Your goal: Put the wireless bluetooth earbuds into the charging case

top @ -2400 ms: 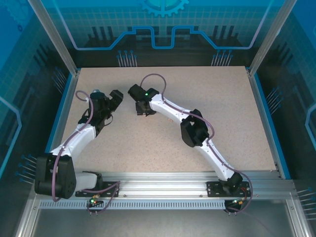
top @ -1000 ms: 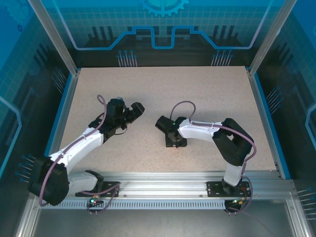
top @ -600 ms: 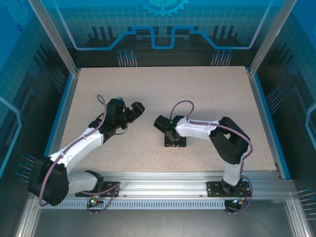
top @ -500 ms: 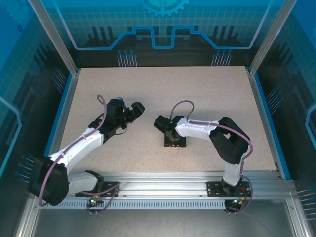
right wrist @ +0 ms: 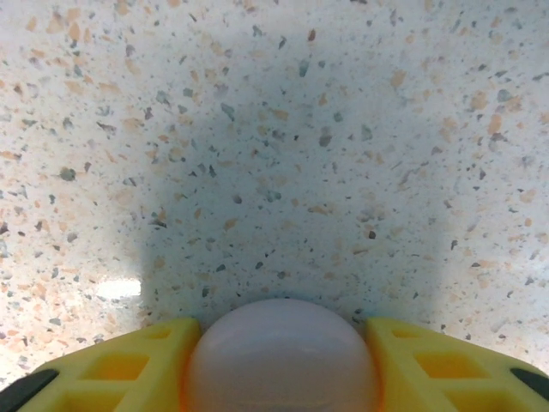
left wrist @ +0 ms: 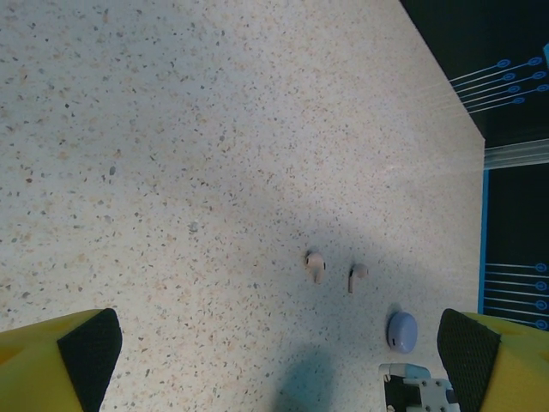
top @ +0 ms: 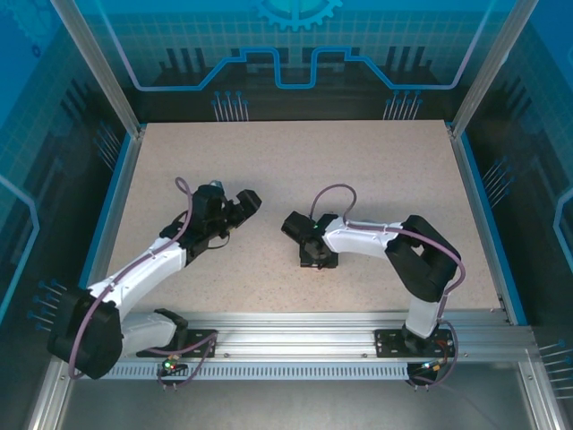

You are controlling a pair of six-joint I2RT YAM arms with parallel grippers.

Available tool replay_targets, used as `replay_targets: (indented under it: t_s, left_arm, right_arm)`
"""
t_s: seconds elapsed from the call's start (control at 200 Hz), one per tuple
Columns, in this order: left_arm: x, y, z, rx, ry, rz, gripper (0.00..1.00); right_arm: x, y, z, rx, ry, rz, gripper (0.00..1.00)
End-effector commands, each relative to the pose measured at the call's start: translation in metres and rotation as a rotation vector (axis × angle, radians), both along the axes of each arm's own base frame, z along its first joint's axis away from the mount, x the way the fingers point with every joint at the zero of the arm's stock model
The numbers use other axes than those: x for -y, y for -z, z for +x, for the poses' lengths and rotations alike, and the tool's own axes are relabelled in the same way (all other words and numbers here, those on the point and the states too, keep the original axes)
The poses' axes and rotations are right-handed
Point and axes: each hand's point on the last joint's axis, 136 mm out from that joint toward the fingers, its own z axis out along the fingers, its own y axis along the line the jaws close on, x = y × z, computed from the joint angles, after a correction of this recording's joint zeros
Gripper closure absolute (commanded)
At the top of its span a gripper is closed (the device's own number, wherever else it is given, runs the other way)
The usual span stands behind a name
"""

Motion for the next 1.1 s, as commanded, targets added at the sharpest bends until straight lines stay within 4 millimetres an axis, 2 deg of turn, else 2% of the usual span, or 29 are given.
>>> replay_targets:
  t_s: [0.0, 0.19, 0.29, 0.415, 0.535, 0.725, 0.915, 1.095]
  left_arm:
    - [0.000, -0.003, -0.005, 0.070, 0.026, -0.002, 0.01]
    - [-0.007, 0.005, -0.012, 0.107, -0.005, -0.012, 0.01]
    - [-0.011, 0.010, -0.013, 0.114, -0.030, -0.018, 0.01]
    - [-0.014, 0.016, -0.013, 0.097, -0.070, 0.008, 0.01]
    - [-0.008, 0.018, -0.013, 0.116, -0.060, 0.022, 0.01]
    - [0.013, 0.010, -0.009, 0.262, 0.006, -0.023, 0.01]
    - [0.031, 0.011, -0.006, 0.329, 0.073, -0.080, 0.01]
    - [0.063, 0.010, -0.008, 0.397, 0.192, -0.075, 0.02]
  right_arm:
    - [-0.005, 0.011, -0.014, -0.036, -0.030, 0.036, 0.59]
    - [-0.020, -0.048, 0.011, 0.082, -0.037, 0.146, 0.59]
    - [-0.022, -0.078, 0.032, 0.131, -0.010, 0.217, 0.59]
    - [-0.022, -0.106, 0.059, 0.181, 0.029, 0.286, 0.60]
    - [-0.023, -0.122, 0.081, 0.197, 0.077, 0.344, 0.60]
    - [-0.026, -0.125, 0.101, 0.179, 0.175, 0.430, 0.60]
    - [-0.026, -0.111, 0.111, 0.130, 0.295, 0.504, 0.60]
    - [-0.031, -0.099, 0.116, 0.079, 0.383, 0.567, 0.60]
